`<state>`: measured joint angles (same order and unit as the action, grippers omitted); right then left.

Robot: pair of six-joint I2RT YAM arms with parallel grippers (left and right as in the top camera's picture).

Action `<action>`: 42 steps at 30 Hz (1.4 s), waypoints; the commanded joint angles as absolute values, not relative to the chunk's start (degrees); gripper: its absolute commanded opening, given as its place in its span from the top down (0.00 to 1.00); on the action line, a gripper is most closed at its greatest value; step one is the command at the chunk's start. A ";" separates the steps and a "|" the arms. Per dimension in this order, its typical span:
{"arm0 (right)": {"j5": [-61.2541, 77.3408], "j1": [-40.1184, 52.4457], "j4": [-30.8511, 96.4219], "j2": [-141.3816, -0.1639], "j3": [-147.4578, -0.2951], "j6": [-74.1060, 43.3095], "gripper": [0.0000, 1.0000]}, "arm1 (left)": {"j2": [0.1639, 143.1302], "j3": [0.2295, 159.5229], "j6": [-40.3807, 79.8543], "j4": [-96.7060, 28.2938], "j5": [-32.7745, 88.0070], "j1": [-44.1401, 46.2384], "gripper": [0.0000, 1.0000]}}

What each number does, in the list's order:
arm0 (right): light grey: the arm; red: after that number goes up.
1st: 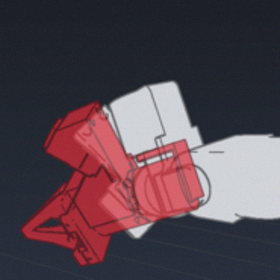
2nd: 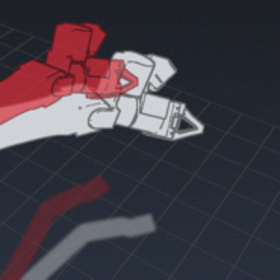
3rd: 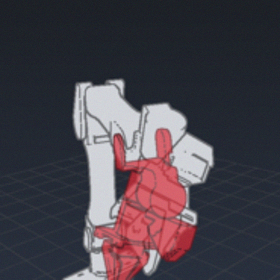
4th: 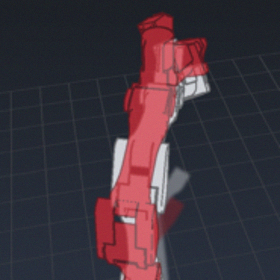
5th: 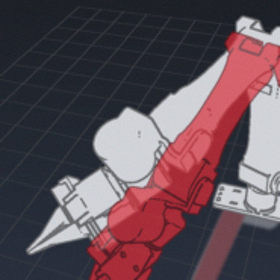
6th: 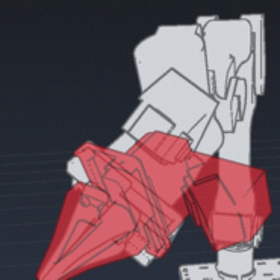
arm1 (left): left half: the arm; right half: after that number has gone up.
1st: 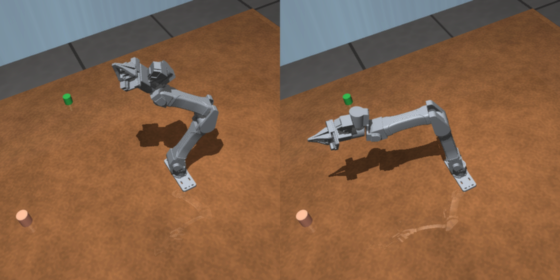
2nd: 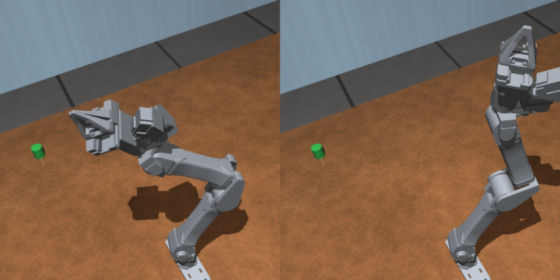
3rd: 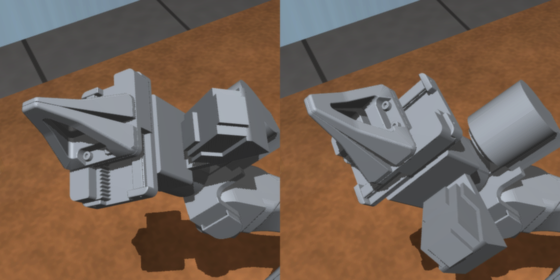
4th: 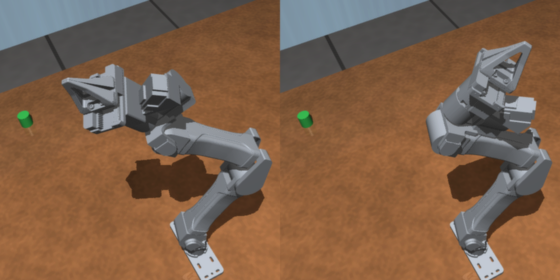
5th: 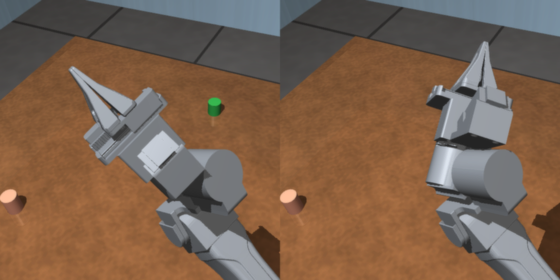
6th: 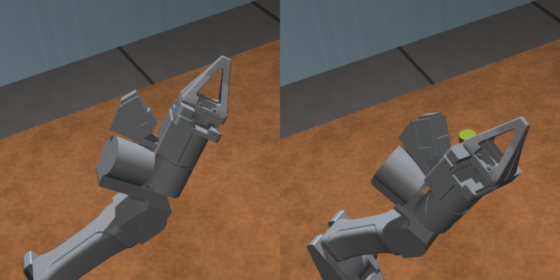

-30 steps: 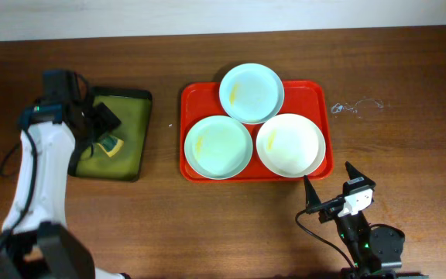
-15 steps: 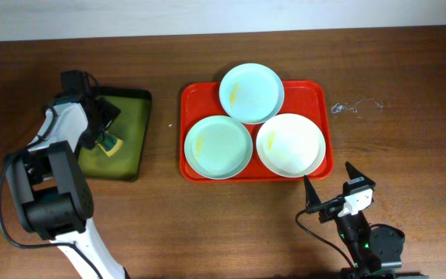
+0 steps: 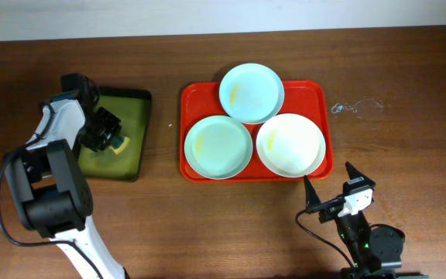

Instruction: Clean dirty plates on tray and stack at the side

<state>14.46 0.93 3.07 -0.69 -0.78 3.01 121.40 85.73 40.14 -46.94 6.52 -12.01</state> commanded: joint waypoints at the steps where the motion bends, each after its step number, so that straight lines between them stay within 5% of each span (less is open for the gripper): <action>1: 14.37 0.58 3.18 -0.36 -0.32 2.72 0.02 | 124.38 83.85 40.25 -50.37 8.23 -11.79 0.01; 5: 14.37 0.58 3.18 -0.36 -0.32 2.72 0.02 | 124.38 83.85 40.25 -52.58 9.02 -11.79 0.03; 6: 14.37 0.58 3.18 -0.36 -0.32 2.74 0.02 | 124.38 83.85 40.27 -52.16 8.67 -11.79 0.14; 7: 14.35 0.58 3.18 -0.36 -0.32 2.74 0.02 | 124.38 83.85 40.25 -51.68 8.56 -11.79 0.33; 9: 14.37 0.58 3.18 -0.36 -0.32 2.74 0.02 | 124.38 83.85 40.25 -50.89 6.15 -11.79 1.00; 12: 14.37 0.58 3.18 -0.36 -0.32 2.74 0.02 | 124.38 83.96 40.27 -51.20 6.22 -11.79 0.98; 13: 14.35 0.58 3.18 -0.36 -0.32 2.74 0.02 | 124.38 83.96 40.25 -50.83 6.17 -11.79 0.31; 14: 14.37 0.58 3.18 -0.36 -0.32 2.74 0.02 | 124.38 83.96 40.25 -50.26 6.17 -11.84 0.05; 15: 14.37 0.58 3.18 -0.36 -0.32 2.74 0.02 | 124.38 83.96 40.23 -48.99 4.51 -11.90 0.00; 17: 14.37 0.58 3.18 -0.36 -0.32 2.74 0.02 | 124.38 83.96 40.23 -47.92 1.48 -11.90 0.02; 18: 14.37 0.58 3.18 -0.36 -0.32 2.72 0.02 | 124.38 83.96 40.21 -47.55 1.48 -11.90 0.11; 19: 14.37 0.58 3.18 -0.36 -0.32 2.72 0.02 | 124.38 83.96 39.33 -47.09 1.50 -11.90 0.40; 20: 14.37 0.58 3.18 -0.36 -0.32 2.74 0.02 | 124.38 83.96 38.02 -46.68 1.43 -11.90 0.50; 22: 14.37 0.58 3.18 -0.36 -0.32 2.74 0.02 | 124.38 84.99 36.34 -47.57 -0.97 -11.90 1.00; 30: 14.37 0.58 3.18 -0.36 -0.32 2.74 0.02 | 124.38 114.98 34.48 -75.37 7.09 -11.77 1.00; 33: 14.37 0.58 3.18 -0.36 -0.32 2.72 0.02 | 124.38 119.20 31.53 -77.25 7.49 -11.77 1.00; 38: 14.37 0.58 3.18 -0.36 -0.32 2.74 0.02 | 127.50 104.07 31.14 -72.79 1.10 -8.99 1.00; 42: 14.37 0.58 3.18 -0.36 -0.32 2.72 0.02 | 119.81 116.60 25.96 -79.85 9.69 -9.39 1.00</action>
<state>14.46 0.93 3.07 -0.71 -0.80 3.03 127.59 107.83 29.52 -78.11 5.63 -9.45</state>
